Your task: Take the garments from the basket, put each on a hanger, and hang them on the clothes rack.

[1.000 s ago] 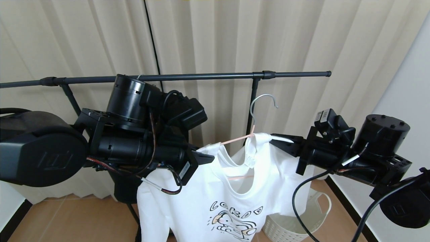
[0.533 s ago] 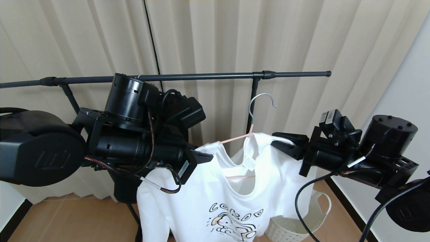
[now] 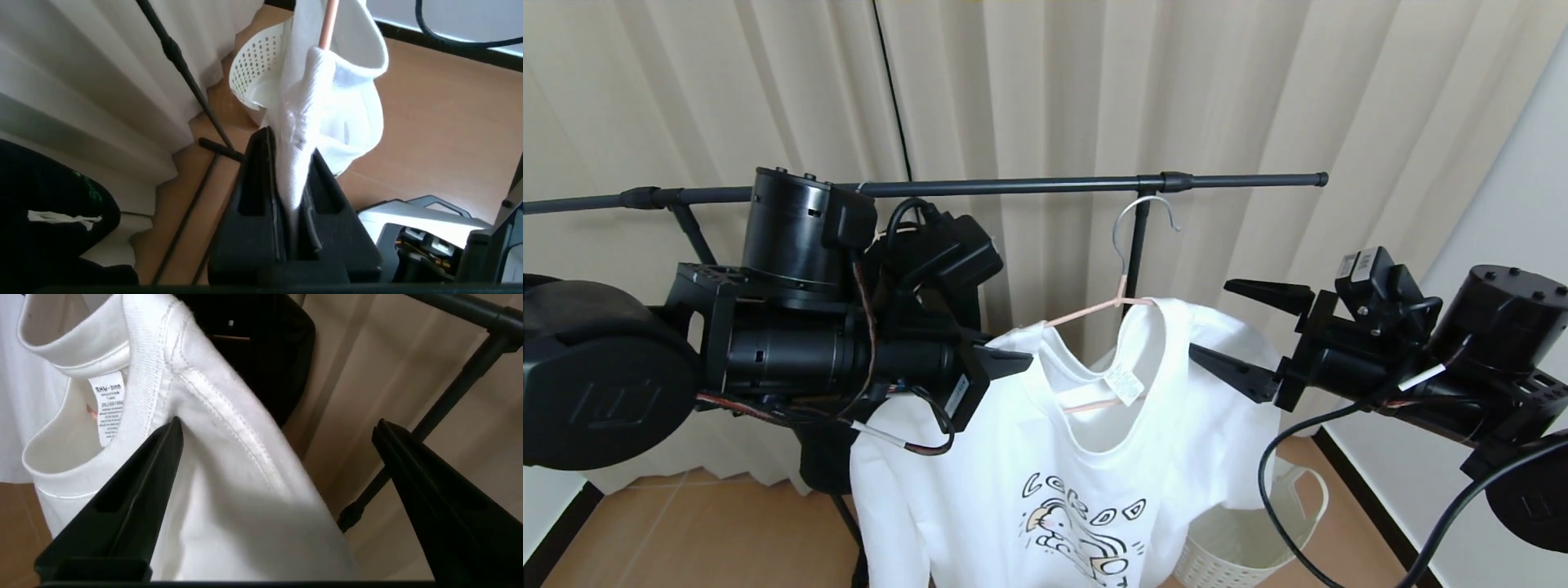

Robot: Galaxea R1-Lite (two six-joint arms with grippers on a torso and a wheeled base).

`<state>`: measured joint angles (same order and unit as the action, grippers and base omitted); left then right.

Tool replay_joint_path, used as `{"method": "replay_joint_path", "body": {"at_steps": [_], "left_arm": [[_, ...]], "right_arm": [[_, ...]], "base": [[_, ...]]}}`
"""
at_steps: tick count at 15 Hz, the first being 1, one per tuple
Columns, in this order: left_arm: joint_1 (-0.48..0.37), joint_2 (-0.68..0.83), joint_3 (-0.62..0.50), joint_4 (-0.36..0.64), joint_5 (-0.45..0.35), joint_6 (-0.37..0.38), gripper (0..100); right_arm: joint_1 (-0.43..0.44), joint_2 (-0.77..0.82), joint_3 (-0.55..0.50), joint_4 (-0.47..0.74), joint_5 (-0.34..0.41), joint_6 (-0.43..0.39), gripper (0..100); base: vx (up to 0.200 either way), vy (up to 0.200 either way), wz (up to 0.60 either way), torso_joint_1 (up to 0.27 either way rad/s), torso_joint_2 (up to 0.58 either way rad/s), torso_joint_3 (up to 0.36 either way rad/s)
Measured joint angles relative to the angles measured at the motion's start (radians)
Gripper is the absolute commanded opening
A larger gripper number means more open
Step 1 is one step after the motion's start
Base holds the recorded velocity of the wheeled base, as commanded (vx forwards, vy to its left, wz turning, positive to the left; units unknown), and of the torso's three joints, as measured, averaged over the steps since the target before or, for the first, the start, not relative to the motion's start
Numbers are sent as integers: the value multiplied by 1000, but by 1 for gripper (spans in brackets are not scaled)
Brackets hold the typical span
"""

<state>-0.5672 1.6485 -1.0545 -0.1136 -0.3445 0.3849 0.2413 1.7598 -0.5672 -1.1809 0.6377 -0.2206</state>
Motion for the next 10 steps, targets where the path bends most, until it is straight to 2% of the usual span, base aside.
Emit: {"method": "replay_joint_path", "body": {"at_steps": [4,10], "left_arm": [[30,-22,62,-86,19,-1,0],[72,-85,101,-113,19,-2,0]], "right_arm": [[-43,-12,-12,0,6,0,100],[-70,14,-34,3,5,-3,100]], "base": [[0,0,0,0,0,0],[0,0,0,0,0,0]]}}
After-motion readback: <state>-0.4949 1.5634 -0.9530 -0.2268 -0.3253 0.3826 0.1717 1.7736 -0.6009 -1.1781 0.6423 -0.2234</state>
